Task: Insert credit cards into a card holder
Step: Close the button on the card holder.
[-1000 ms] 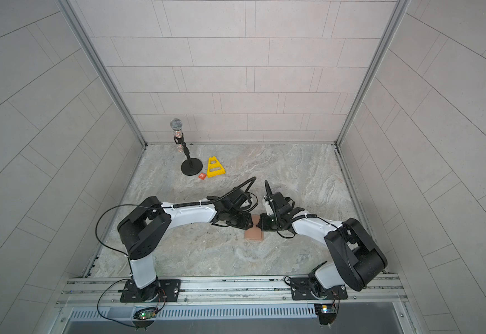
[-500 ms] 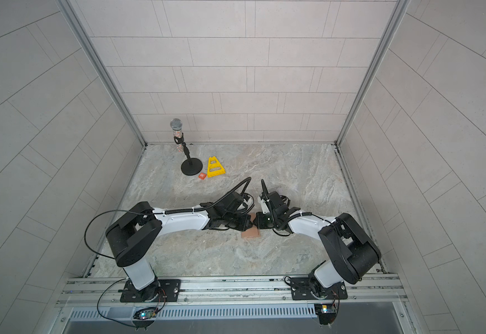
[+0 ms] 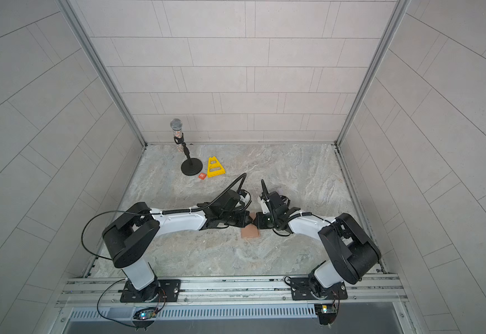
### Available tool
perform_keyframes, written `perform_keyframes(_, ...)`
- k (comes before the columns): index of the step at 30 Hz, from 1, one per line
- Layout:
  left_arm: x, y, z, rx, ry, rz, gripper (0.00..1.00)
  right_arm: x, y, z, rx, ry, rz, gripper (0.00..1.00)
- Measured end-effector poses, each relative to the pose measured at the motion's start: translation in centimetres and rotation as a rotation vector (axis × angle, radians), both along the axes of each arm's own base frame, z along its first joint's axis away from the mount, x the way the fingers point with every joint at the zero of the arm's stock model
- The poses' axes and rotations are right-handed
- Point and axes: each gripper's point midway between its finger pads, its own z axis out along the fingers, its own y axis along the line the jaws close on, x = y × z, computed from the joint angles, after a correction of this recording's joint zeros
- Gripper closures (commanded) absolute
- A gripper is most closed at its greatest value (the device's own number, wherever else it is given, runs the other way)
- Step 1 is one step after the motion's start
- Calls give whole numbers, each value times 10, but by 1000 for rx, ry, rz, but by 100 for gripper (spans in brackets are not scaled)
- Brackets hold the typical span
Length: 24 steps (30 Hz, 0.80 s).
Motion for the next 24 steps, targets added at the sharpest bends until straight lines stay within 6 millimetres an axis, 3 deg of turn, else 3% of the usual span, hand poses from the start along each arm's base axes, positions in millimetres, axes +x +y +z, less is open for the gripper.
perform_keyframes(24, -6, -3, -25, 25, 87, -7, 100, 0, 0, 1, -5, 4, 1, 84)
